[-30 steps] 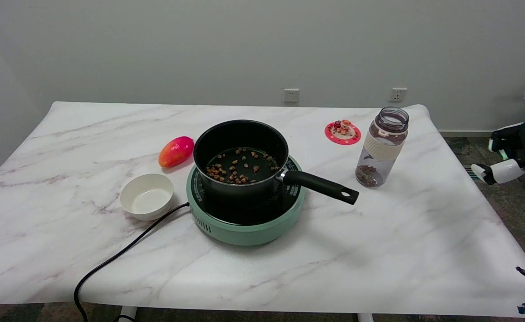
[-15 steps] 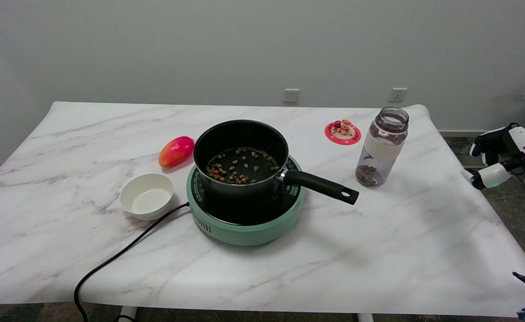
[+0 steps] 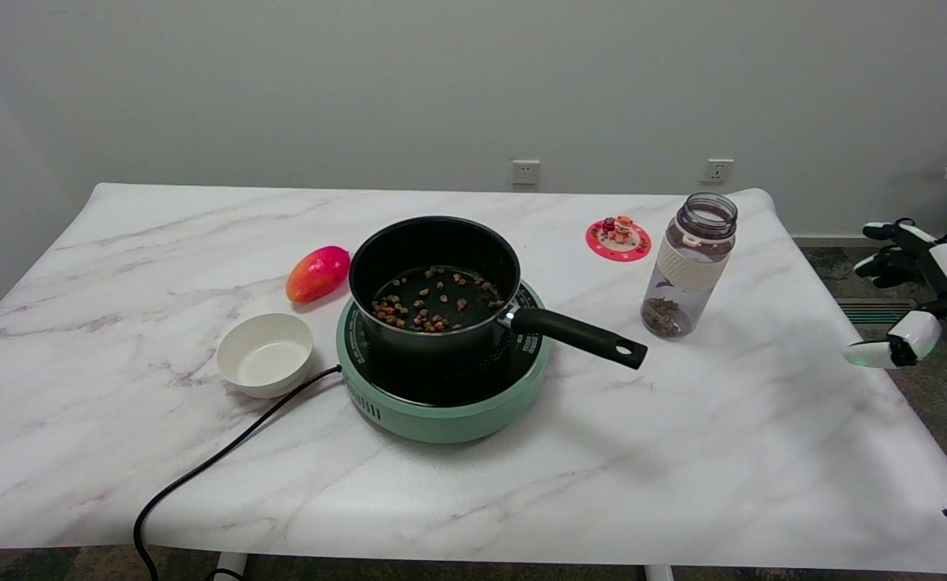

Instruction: Pick up the bottle.

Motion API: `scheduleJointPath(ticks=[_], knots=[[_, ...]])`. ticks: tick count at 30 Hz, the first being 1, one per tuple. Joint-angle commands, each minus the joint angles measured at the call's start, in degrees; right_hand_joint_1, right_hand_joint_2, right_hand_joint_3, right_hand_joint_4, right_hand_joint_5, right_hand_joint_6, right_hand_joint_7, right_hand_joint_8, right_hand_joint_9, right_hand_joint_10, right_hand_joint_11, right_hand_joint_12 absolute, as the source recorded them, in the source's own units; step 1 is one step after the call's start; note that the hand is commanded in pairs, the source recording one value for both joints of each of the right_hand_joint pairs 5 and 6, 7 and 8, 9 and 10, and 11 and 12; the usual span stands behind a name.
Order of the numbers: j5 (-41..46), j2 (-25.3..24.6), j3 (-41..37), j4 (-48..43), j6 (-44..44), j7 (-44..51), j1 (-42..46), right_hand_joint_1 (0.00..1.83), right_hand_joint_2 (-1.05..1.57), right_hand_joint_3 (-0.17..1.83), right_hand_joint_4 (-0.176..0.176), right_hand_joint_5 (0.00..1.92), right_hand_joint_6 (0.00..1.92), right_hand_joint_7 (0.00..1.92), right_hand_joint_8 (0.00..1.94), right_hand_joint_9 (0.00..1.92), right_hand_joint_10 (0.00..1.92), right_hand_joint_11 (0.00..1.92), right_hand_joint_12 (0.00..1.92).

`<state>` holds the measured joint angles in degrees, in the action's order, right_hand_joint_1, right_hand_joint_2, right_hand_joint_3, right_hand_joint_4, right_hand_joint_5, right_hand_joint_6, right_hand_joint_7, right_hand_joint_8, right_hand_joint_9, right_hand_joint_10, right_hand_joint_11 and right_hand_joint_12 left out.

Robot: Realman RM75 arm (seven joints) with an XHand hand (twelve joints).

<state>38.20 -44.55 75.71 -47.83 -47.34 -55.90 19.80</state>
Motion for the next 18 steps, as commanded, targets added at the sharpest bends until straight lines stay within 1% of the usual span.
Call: scheduleJointPath(ticks=[1,3,5,7,10,13,18], knots=[[-0.92,0.62,-2.22,-4.63,1.81,-24.69,0.55,1.37,-0.88,1.23,0.0,0.31,0.31,0.63,0.63,0.59,0.59,0.68,0.68],[-1.01,1.17,0.95,-4.58,1.91,-29.08,-0.8,1.36,-0.94,1.25,0.0,0.28,0.28,0.6,0.6,0.58,0.58,0.67,0.67],[-1.01,1.67,5.6,-3.48,1.22,-37.19,-3.39,1.35,-0.99,1.24,0.0,0.26,0.26,0.56,0.56,0.56,0.56,0.66,0.66],[-1.09,1.6,7.96,-2.15,-0.03,-42.34,-5.62,1.34,-1.01,1.2,0.0,0.24,0.24,0.54,0.54,0.55,0.55,0.63,0.63],[-1.41,0.89,10.79,-0.13,-2.68,-47.54,-8.43,1.33,-1.01,1.19,0.0,0.23,0.23,0.53,0.53,0.51,0.51,0.58,0.58],[-1.41,0.4,12.82,1.4,-2.98,-50.41,-10.62,1.33,-1.02,1.2,0.0,0.22,0.22,0.51,0.51,0.49,0.49,0.55,0.55],[-1.41,-0.16,13.89,2.38,-2.73,-50.77,-12.1,1.32,-1.02,1.21,0.0,0.18,0.18,0.45,0.45,0.44,0.44,0.5,0.5]])
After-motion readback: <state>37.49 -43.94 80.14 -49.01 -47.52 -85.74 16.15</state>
